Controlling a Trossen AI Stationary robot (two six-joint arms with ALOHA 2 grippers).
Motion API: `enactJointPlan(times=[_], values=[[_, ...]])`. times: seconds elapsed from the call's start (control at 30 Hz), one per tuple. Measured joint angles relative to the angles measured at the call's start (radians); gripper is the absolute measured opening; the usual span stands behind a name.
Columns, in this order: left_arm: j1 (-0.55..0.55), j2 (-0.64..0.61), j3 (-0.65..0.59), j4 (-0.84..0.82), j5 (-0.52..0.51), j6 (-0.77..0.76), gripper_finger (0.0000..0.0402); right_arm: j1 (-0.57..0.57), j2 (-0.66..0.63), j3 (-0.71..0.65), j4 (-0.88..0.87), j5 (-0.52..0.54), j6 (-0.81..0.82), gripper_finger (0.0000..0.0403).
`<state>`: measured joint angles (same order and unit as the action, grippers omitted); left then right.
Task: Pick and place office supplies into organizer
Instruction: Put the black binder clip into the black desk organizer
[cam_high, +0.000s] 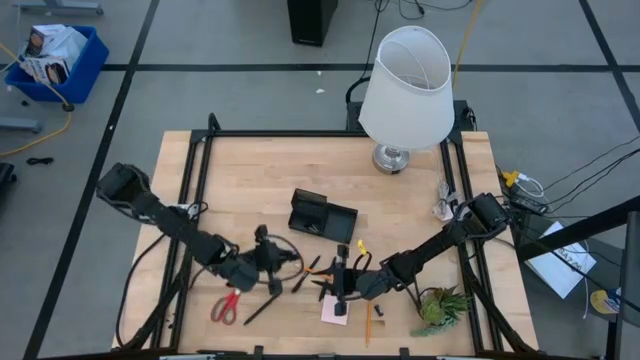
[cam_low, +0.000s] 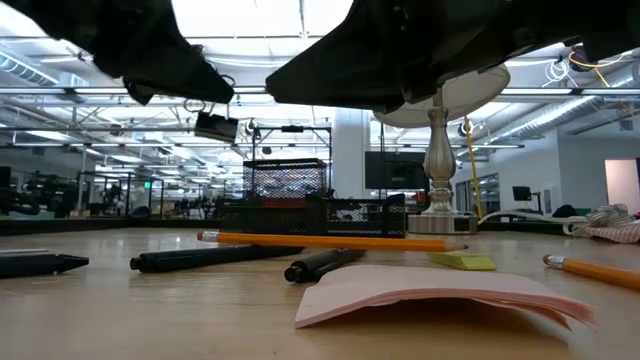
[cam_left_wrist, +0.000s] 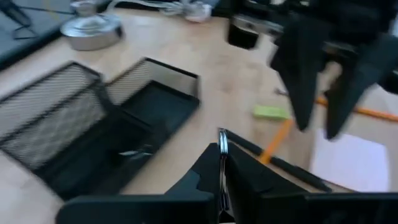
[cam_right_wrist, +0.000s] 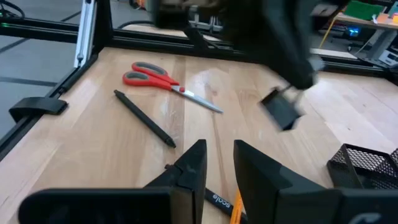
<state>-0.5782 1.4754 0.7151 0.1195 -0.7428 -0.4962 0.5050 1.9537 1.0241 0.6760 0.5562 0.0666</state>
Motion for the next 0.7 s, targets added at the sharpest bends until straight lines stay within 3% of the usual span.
enactJointPlan(times=[0.23,0.43,0.7], values=[[0.133,-0.039,0.0,-0.023,0.039,0.06,0.0024,0.002,0.0,0.0,0.0,-0.003,0.0,0.0073],[0.236,-0.023,0.0,-0.035,0.074,0.115,0.0007,0.002,0.0,0.0,0.0,-0.002,0.0,0.0073],[0.347,-0.022,-0.011,-0.047,0.096,0.136,0.0033,0.002,0.0,0.0,0.0,-0.003,0.0,0.0073]])
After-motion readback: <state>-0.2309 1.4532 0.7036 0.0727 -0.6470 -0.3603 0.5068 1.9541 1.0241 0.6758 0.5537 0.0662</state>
